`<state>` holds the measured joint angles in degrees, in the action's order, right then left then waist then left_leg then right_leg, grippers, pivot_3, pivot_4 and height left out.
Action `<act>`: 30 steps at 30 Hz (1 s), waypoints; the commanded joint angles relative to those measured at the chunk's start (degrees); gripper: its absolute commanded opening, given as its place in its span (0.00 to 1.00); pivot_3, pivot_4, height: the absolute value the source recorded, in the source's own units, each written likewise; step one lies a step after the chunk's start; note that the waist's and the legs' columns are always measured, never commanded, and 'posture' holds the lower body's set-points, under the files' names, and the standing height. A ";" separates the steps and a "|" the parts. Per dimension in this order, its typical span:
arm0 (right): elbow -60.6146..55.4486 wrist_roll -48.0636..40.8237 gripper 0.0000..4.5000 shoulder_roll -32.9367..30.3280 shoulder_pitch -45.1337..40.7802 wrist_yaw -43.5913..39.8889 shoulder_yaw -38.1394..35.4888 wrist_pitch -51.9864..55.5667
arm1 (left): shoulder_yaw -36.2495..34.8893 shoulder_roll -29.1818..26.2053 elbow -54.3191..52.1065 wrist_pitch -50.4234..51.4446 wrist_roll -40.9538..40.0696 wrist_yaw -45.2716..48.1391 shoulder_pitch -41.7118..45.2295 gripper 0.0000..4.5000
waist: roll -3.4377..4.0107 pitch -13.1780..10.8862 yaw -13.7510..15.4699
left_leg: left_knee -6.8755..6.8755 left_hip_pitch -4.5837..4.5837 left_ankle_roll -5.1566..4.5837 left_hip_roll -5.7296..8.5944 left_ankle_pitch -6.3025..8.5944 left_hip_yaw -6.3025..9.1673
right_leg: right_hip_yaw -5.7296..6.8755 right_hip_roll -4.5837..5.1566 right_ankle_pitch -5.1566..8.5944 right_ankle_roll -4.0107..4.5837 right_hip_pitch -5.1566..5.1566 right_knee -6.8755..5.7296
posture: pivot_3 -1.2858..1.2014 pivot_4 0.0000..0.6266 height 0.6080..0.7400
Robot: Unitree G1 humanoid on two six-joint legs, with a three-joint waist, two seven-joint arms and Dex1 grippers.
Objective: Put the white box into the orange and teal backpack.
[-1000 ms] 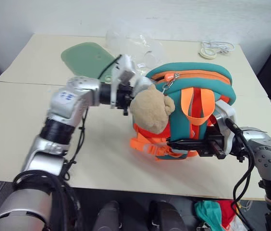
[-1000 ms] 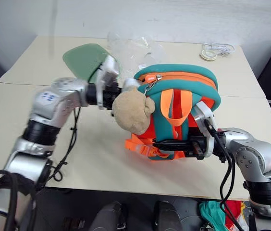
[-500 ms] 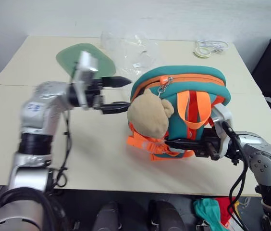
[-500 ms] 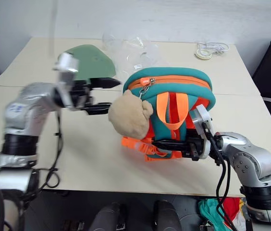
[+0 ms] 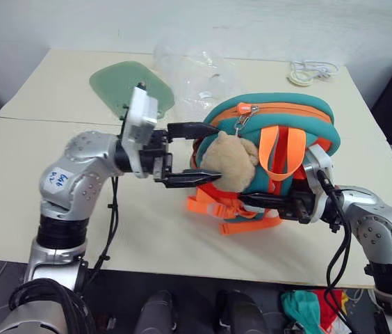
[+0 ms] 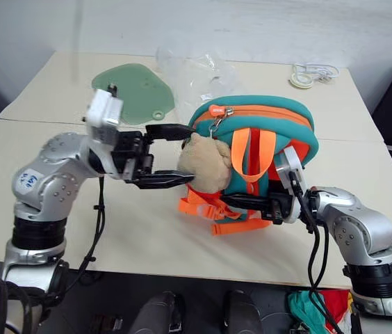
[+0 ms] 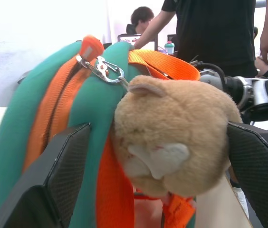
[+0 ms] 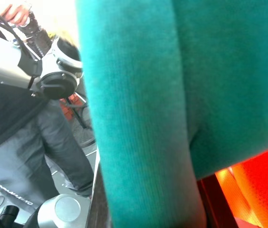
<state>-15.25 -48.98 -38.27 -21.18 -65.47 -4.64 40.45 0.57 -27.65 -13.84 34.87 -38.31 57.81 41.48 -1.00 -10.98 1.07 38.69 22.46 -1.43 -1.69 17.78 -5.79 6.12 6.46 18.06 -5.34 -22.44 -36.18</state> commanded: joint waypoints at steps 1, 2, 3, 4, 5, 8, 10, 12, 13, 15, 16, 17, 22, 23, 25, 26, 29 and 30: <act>-0.86 -0.35 0.01 0.77 -1.07 0.11 0.67 -0.16 | 1.16 1.43 -3.77 0.12 -0.55 -2.34 -1.54 0.89 | 0.00 0.00 0.05 | 0.01 -0.01 0.00 0.00 0.00 -0.01 | -0.01 0.01 0.00 0.00 0.00 -0.01 | 0.52 0.24 1.00; -0.88 -0.23 0.01 0.96 -1.08 0.25 0.68 -0.24 | 1.31 1.69 -4.09 0.04 -0.62 -2.51 -1.79 0.87 | 0.00 0.00 0.11 | 0.01 -0.01 0.00 0.01 0.00 -0.01 | -0.02 0.01 0.00 0.00 0.00 -0.01 | 0.52 0.24 1.00; -0.90 -0.14 0.01 1.10 -1.07 0.34 0.68 -0.33 | 1.33 1.77 -4.43 0.34 -1.04 -2.52 -1.95 0.82 | 0.00 0.00 0.14 | 0.04 -0.01 0.00 0.01 0.00 -0.01 | -0.02 0.02 0.00 0.00 0.00 -0.01 | 0.52 0.24 1.00; -0.89 -0.09 0.01 1.25 -1.06 0.48 0.61 -0.39 | 1.32 1.74 -4.53 0.54 -1.10 -2.71 -2.01 0.76 | 0.00 0.00 0.19 | 0.08 0.00 -0.01 0.01 0.00 -0.01 | -0.02 0.03 0.00 0.00 0.01 0.00 | 0.52 0.24 1.00; -0.84 0.05 0.01 1.45 -1.03 0.64 0.53 -0.49 | 1.10 1.42 -4.83 0.83 -1.61 -2.33 -2.12 0.71 | 0.00 0.00 0.27 | 0.10 0.00 -0.01 0.01 0.01 0.00 | -0.02 0.03 0.00 0.00 0.01 0.01 | 0.52 0.24 1.00; -0.63 0.34 0.01 1.62 -0.77 0.59 0.30 -0.76 | 0.48 0.09 -5.24 1.59 -2.37 -1.64 -2.27 0.53 | 0.00 0.00 0.23 | 0.10 0.01 -0.02 0.03 0.02 0.01 | -0.01 0.06 0.00 0.00 0.01 0.08 | 0.52 0.24 1.00; -0.57 0.45 0.01 1.70 -0.66 0.61 0.23 -0.94 | 0.31 -1.15 -5.16 1.51 -2.07 -0.97 -2.32 0.41 | 0.00 0.00 0.21 | 0.10 0.01 -0.02 0.02 0.02 0.01 | -0.02 0.05 0.00 0.00 0.01 0.09 | 0.52 0.24 1.00; -0.53 0.61 0.01 1.95 -0.56 0.79 0.10 -1.19 | -0.42 -1.98 -4.45 1.11 -1.97 -0.73 -2.12 0.26 | 0.00 0.00 0.21 | 0.10 0.01 -0.02 0.01 0.02 0.00 | -0.01 0.04 0.00 0.00 0.00 0.10 | 0.52 0.24 1.00; -0.53 0.70 0.01 2.06 -0.44 0.85 0.03 -1.31 | -1.44 -2.44 -3.68 0.26 -2.03 -0.33 -1.86 0.20 | 0.00 0.00 0.14 | 0.10 0.01 -0.02 0.01 0.02 0.00 | -0.01 0.04 0.00 0.00 0.00 0.10 | 0.52 0.24 1.00; -0.51 0.98 0.01 2.30 -0.21 0.98 -0.10 -1.50 | -3.55 -3.67 -2.05 -0.80 -2.07 0.14 -1.18 0.08 | 0.00 0.00 0.05 | 0.09 0.01 -0.02 0.00 0.02 -0.02 | -0.03 0.04 0.00 0.00 -0.02 0.10 | 0.52 0.24 1.00; -0.49 1.10 0.01 2.36 -0.06 0.96 -0.14 -1.56 | -4.75 -5.02 -1.29 -0.37 -2.72 1.02 -1.10 0.04 | 0.00 0.00 0.00 | 0.09 0.00 -0.01 -0.01 0.02 -0.02 | -0.03 0.03 0.00 0.00 -0.02 0.10 | 0.52 0.24 1.00; -0.44 1.39 0.01 2.58 0.04 1.21 -0.27 -1.92 | -5.69 -6.97 -0.27 -0.69 -2.55 2.65 -1.22 0.04 | 0.00 0.00 -0.10 | 0.08 0.00 -0.01 -0.01 0.02 -0.02 | -0.03 0.02 0.00 0.00 -0.03 0.10 | 0.52 0.24 1.00; -0.26 2.07 0.01 3.56 0.72 2.61 -1.36 -3.15 | -9.16 -15.96 10.57 -2.83 0.79 6.40 -0.45 0.04 | 0.01 0.00 -0.76 | 0.03 -0.02 0.00 -0.01 0.02 -0.07 | -0.01 0.00 0.01 0.02 -0.05 0.09 | 0.52 0.24 1.00; -0.10 2.15 0.01 3.64 0.82 2.88 -1.63 -3.37 | -9.60 -17.54 13.04 -3.31 1.42 7.38 -0.32 0.04 | 0.01 0.00 -0.88 | 0.03 -0.02 0.00 -0.01 0.02 -0.07 | -0.01 0.00 0.01 0.02 -0.05 0.09 | 0.52 0.24 1.00; 0.02 2.24 0.01 3.53 1.06 3.07 -1.88 -3.64 | -9.43 -20.66 16.48 -2.39 2.13 9.27 -0.51 0.04 | 0.01 0.00 -1.15 | -0.01 -0.02 0.00 -0.01 0.02 -0.09 | 0.00 -0.02 0.01 0.02 -0.08 0.06 | 0.52 0.24 1.00; 0.04 2.26 0.01 3.53 1.19 3.30 -2.05 -3.82 | -9.12 -21.68 17.97 -2.49 2.65 9.94 -0.67 0.04 | 0.01 0.00 -1.16 | -0.07 -0.02 0.00 -0.01 0.02 -0.10 | 0.01 -0.01 0.01 0.02 -0.09 -0.02 | 0.52 0.24 1.00; -0.01 1.76 0.01 3.58 1.52 3.88 -2.61 -3.93 | -8.50 -21.82 22.66 -2.07 4.20 8.38 -0.13 0.04 | 0.01 0.00 -1.14 | -0.12 -0.02 -0.01 0.02 0.02 -0.13 | -0.01 0.00 0.01 0.01 -0.10 0.02 | 0.52 0.24 1.00; -0.09 1.56 0.01 3.63 1.62 4.10 -2.75 -3.91 | -8.03 -21.02 24.42 -1.29 5.04 6.57 0.25 0.04 | 0.01 0.00 -1.14 | -0.12 -0.02 -0.01 0.01 0.02 -0.13 | -0.02 0.01 0.01 0.02 -0.09 0.02 | 0.52 0.24 1.00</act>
<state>-15.11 -46.46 -34.69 -20.06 -61.66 -5.08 37.41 -6.54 -48.61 7.43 32.91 -35.42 67.35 40.45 -1.00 -10.99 -0.08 38.58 22.45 -1.44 -1.68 17.80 -5.92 6.10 6.47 18.07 -5.32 -22.53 -36.18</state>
